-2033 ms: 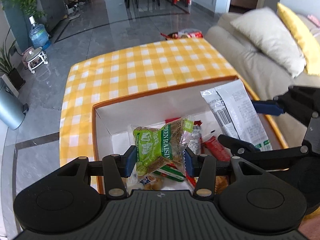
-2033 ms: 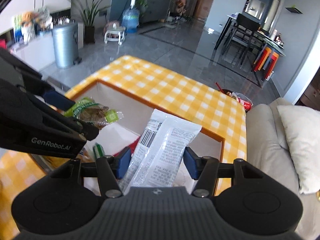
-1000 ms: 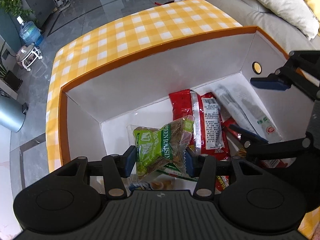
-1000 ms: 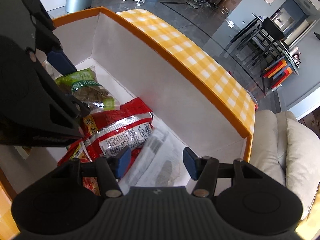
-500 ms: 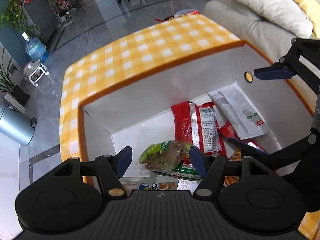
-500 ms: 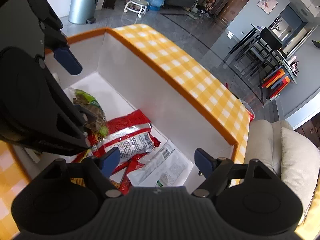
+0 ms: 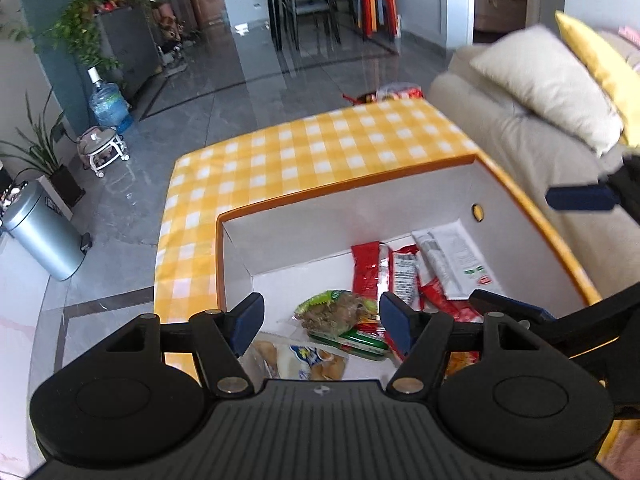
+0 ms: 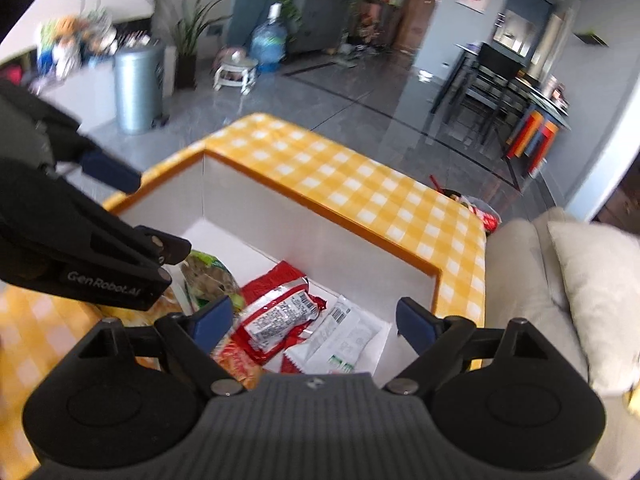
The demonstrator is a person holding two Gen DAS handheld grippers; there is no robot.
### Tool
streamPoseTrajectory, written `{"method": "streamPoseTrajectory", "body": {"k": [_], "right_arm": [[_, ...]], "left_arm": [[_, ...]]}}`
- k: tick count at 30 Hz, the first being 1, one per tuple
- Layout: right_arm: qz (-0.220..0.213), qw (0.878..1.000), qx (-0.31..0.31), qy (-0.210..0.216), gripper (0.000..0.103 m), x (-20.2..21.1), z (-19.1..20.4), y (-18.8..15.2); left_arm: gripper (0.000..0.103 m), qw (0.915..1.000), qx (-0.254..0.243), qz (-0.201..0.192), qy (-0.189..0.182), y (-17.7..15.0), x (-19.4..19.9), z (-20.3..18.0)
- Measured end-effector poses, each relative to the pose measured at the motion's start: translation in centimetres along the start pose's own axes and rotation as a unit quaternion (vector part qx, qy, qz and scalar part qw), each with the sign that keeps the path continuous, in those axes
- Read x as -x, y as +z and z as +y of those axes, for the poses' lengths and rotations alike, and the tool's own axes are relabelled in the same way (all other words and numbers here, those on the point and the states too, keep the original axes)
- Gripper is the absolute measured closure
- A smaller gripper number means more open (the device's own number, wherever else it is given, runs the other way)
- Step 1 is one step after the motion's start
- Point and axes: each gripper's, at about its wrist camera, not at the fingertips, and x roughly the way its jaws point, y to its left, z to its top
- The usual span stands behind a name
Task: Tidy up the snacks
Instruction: 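Open both tools to release the packets and withdraw from the box, then lower the left tool onto the yellow packet while the right tool approaches the clear-wrapped candy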
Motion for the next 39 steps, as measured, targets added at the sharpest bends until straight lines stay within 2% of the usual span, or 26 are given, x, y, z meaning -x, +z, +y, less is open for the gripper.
{"method": "streamPoseTrajectory", "body": {"k": [7, 16, 20, 25, 39], "right_arm": [[-0.022, 0.997, -0.078, -0.009, 0.017, 4.6, 0.8, -3.6], [-0.022, 0.987, -0.160, -0.013, 0.017, 8.9, 1.8, -9.5], [-0.021, 0.986, -0.161, -0.031, 0.017, 10.5, 2.5, -11.5], [-0.006, 0.985, -0.171, -0.032, 0.017, 11.5, 2.5, -13.6], [0.078, 0.982, -0.174, -0.014, 0.021, 11.0, 1.9, -19.4]], "left_arm": [[0.025, 0.9997, 0.005, -0.019, -0.015, -3.0, 3.2, -1.3], [0.025, 0.9991, 0.013, -0.030, -0.029, -7.4, 6.0, -3.4], [0.025, 0.9989, 0.020, -0.027, -0.034, -9.2, 6.7, -4.1], [0.025, 0.9982, 0.028, -0.014, -0.052, -11.3, 6.8, -5.1], [0.025, 0.9927, -0.023, 0.041, -0.111, -14.7, 5.0, -9.0]]}}
